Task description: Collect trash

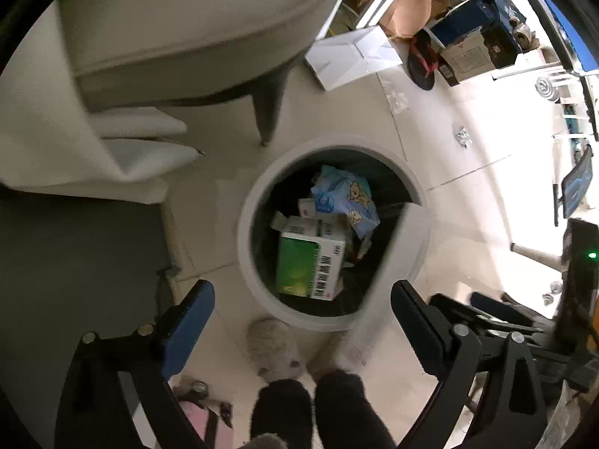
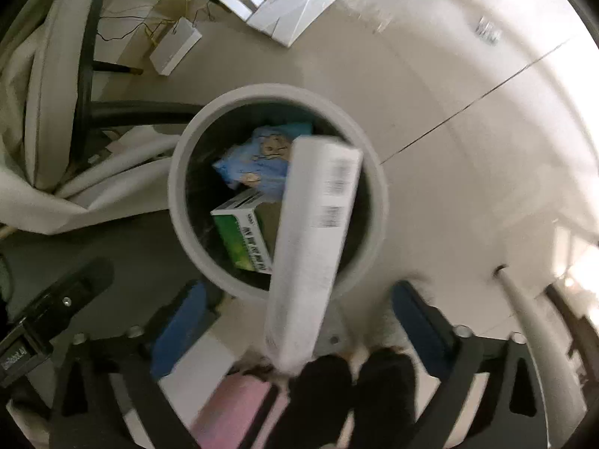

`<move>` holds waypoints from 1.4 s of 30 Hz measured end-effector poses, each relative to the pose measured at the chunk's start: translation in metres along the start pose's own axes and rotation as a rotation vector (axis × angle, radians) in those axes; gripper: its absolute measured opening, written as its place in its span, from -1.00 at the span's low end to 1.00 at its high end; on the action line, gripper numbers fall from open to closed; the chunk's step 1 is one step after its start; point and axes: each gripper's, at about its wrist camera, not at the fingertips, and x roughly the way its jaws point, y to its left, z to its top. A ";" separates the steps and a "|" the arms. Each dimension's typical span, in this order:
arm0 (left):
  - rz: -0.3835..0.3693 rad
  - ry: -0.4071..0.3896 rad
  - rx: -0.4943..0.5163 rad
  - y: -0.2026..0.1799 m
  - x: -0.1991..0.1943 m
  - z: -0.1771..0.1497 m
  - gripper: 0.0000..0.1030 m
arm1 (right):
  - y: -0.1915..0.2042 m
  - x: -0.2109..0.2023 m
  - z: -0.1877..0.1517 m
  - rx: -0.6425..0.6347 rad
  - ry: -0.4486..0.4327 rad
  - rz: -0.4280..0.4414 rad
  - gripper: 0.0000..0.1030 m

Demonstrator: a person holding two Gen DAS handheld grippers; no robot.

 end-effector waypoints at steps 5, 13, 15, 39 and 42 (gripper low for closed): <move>0.114 -0.067 0.039 -0.006 -0.024 -0.018 0.87 | 0.001 -0.025 -0.014 -0.041 -0.074 -0.113 0.99; 0.159 -0.123 0.028 -0.012 -0.081 -0.057 0.88 | 0.002 -0.089 -0.056 -0.051 -0.139 -0.163 0.99; 0.159 -0.135 0.023 -0.016 -0.102 -0.069 0.88 | 0.002 -0.111 -0.068 -0.048 -0.157 -0.158 0.99; -0.087 -0.336 0.115 -0.088 -0.444 -0.226 0.88 | 0.058 -0.501 -0.284 -0.195 -0.409 0.078 0.99; -0.124 -0.368 0.121 -0.091 -0.474 -0.242 0.88 | 0.060 -0.531 -0.303 -0.215 -0.436 0.102 0.99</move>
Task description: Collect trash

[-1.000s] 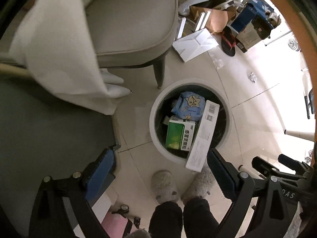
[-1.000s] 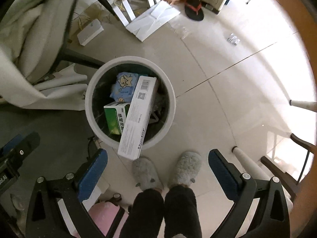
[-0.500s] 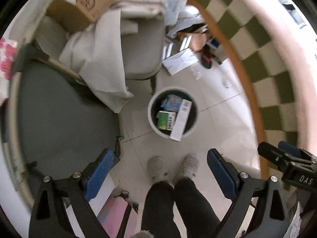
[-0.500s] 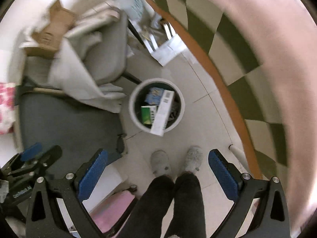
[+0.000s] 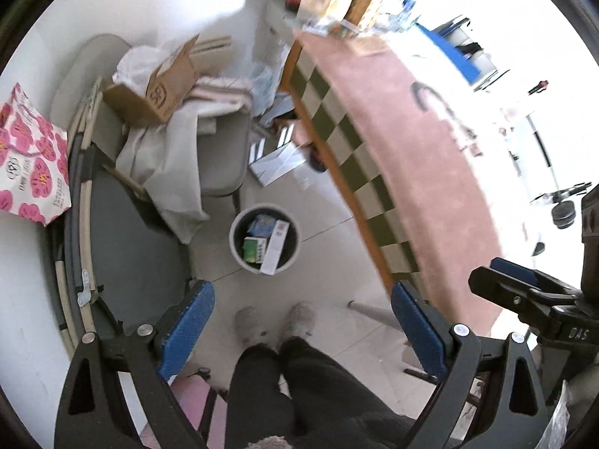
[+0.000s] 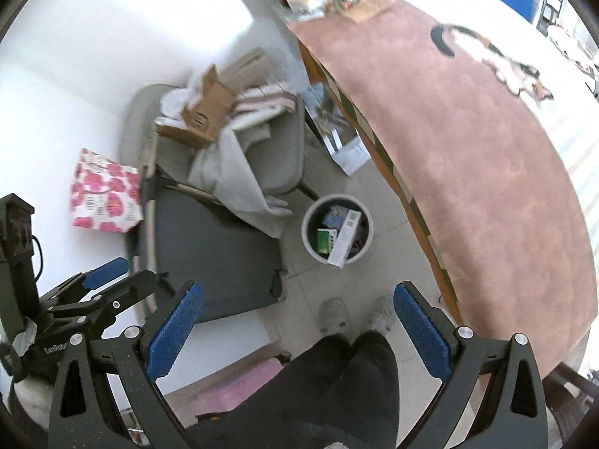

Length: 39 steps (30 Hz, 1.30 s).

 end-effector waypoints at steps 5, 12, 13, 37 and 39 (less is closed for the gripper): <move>-0.044 -0.063 0.017 -0.014 -0.051 -0.004 0.88 | 0.012 -0.044 -0.007 -0.018 -0.038 0.030 1.00; -0.091 -0.121 0.028 -0.028 -0.093 -0.009 1.00 | 0.024 -0.083 -0.015 -0.043 -0.055 0.076 1.00; -0.096 -0.126 0.024 -0.029 -0.097 -0.010 1.00 | 0.026 -0.085 -0.014 -0.046 -0.055 0.079 1.00; -0.100 -0.148 0.016 -0.024 -0.116 -0.016 1.00 | 0.050 -0.105 -0.015 -0.110 -0.035 0.100 1.00; -0.098 -0.143 0.019 -0.024 -0.116 -0.018 1.00 | 0.050 -0.106 -0.016 -0.114 -0.033 0.098 1.00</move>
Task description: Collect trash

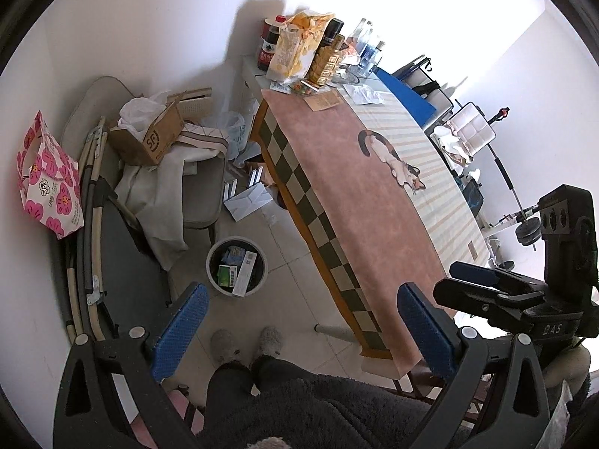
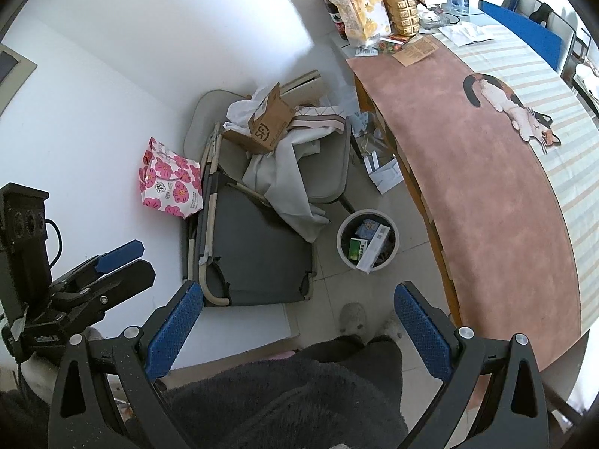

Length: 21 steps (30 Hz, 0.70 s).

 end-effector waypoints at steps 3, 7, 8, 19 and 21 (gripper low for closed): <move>-0.001 0.007 0.000 -0.002 0.001 -0.002 1.00 | 0.000 0.000 -0.001 0.001 0.004 0.002 1.00; -0.005 0.016 -0.002 -0.006 0.005 -0.001 1.00 | -0.002 0.001 -0.002 0.009 0.008 -0.001 1.00; -0.007 0.018 -0.002 -0.007 0.005 -0.002 1.00 | -0.003 0.001 -0.002 0.011 0.008 -0.002 1.00; -0.016 0.018 -0.005 -0.013 0.006 -0.001 1.00 | -0.007 -0.002 -0.004 0.020 0.004 -0.004 1.00; -0.018 0.018 -0.005 -0.012 0.006 0.000 1.00 | -0.008 -0.003 -0.004 0.023 0.004 -0.004 1.00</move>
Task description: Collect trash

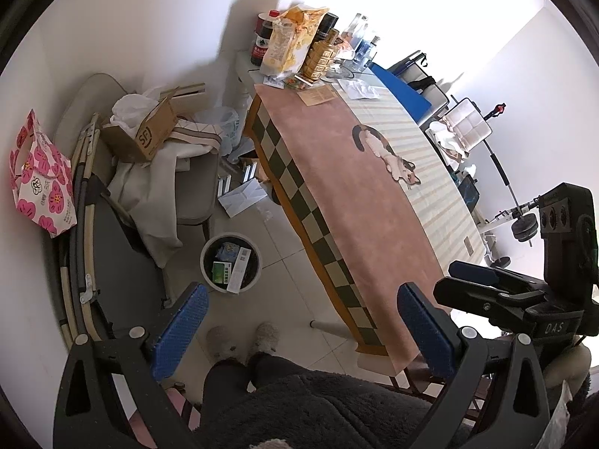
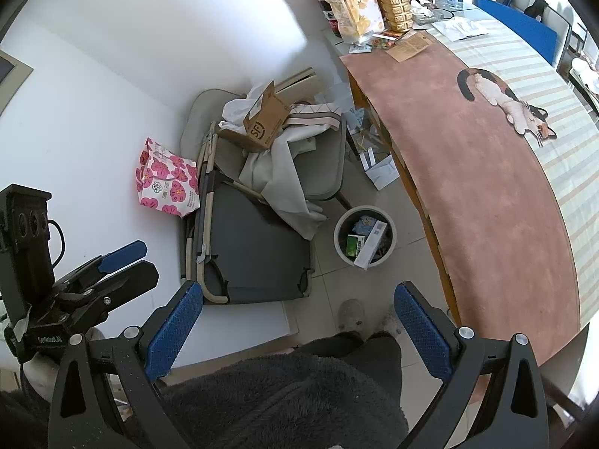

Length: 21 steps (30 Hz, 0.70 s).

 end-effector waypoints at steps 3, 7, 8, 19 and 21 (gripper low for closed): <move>-0.001 0.001 0.000 0.000 0.000 0.000 1.00 | 0.000 0.000 0.000 -0.002 0.000 0.000 1.00; -0.003 0.001 -0.001 -0.001 -0.001 0.002 1.00 | 0.000 0.000 0.000 0.000 -0.001 0.000 1.00; -0.003 0.001 0.000 -0.001 -0.001 0.002 1.00 | 0.000 0.000 0.000 0.001 -0.001 0.000 1.00; -0.003 0.000 0.004 0.001 -0.001 0.003 1.00 | 0.001 0.000 0.002 -0.003 -0.002 0.000 1.00; -0.003 0.002 0.003 0.002 -0.001 0.002 1.00 | 0.002 0.001 0.002 0.000 -0.002 -0.002 1.00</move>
